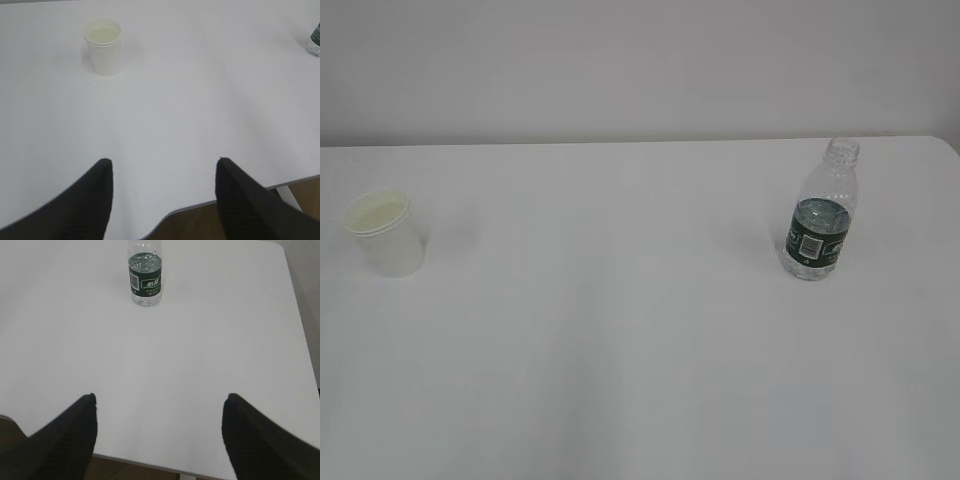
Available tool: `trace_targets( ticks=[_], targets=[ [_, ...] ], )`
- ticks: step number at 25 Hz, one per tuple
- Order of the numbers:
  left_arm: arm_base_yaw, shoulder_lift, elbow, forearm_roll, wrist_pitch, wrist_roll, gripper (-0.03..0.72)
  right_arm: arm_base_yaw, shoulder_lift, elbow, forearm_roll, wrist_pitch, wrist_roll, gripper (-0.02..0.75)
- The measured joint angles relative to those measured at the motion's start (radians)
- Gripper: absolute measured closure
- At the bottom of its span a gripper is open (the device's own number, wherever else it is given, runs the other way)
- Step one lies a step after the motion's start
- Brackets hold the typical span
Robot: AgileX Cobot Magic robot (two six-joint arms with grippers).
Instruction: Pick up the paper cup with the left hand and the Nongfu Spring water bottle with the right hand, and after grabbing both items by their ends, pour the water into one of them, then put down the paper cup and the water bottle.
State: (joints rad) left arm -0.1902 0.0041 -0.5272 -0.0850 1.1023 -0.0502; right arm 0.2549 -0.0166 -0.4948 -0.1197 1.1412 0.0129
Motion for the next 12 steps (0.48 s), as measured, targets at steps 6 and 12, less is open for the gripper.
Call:
trace_targets(
  ticks=[6, 12],
  targets=[
    [0.000, 0.000, 0.000, 0.000, 0.000, 0.000, 0.228, 0.000, 0.000, 0.000, 0.000, 0.000, 0.000, 0.146],
    [0.000, 0.000, 0.000, 0.000, 0.000, 0.000, 0.228, 0.000, 0.000, 0.000, 0.000, 0.000, 0.000, 0.146]
  ],
)
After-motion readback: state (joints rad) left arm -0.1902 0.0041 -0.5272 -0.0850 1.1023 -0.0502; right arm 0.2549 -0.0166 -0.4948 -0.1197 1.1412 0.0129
